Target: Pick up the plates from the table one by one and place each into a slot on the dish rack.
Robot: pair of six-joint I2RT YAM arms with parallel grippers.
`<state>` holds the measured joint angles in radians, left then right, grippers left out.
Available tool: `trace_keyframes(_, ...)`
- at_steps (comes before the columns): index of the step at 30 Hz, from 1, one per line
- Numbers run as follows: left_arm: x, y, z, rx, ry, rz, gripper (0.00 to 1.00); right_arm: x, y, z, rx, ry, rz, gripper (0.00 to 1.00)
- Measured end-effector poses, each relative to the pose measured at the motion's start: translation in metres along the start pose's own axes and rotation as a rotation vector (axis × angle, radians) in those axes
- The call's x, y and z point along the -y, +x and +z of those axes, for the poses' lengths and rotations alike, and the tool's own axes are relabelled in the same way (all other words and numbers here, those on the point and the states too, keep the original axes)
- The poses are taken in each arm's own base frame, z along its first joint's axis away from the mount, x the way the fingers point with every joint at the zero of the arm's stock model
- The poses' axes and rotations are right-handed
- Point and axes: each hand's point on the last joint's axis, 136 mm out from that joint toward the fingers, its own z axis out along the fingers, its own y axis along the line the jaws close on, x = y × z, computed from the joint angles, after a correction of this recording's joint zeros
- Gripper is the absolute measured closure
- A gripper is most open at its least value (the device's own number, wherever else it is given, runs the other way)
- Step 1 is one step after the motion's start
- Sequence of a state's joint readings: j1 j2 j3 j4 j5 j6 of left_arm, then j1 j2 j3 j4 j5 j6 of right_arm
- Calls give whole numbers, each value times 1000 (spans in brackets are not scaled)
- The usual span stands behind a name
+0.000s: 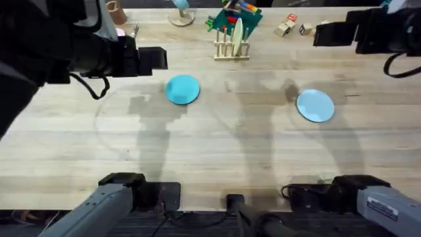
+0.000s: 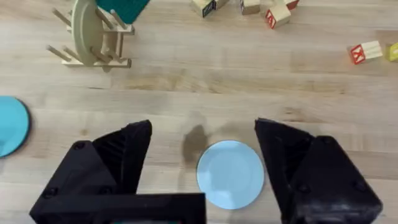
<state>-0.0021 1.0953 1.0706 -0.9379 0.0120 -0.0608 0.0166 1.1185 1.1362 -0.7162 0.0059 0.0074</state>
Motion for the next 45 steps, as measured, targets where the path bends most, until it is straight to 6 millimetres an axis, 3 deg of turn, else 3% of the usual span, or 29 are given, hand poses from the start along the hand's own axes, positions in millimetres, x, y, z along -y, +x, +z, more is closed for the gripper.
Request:
trace_keyframes(1,0,0,2,-7,0,-3,27,0,0,1,-3,0,0,7)
trace_keyframes(2,0,1,4,-13,0,-6,141,0,1,1,-6,0,0,6)
trace_keyframes(7,4,1,6,-19,26,-4,911,0,1,2,-8,0,0,6)
trace_keyframes(8,6,1,6,-20,35,-4,943,0,1,1,-7,0,0,5)
trace_keyframes(15,17,3,6,-41,207,-21,959,0,1,1,-7,0,0,6)
trace_keyframes(23,16,8,26,-110,477,-72,959,0,1,1,-7,0,0,5)
trace_keyframes(32,25,23,68,-210,675,-56,959,0,1,1,-7,0,0,6)
trace_keyframes(45,24,37,130,-257,769,-57,959,0,1,1,-7,0,0,7)
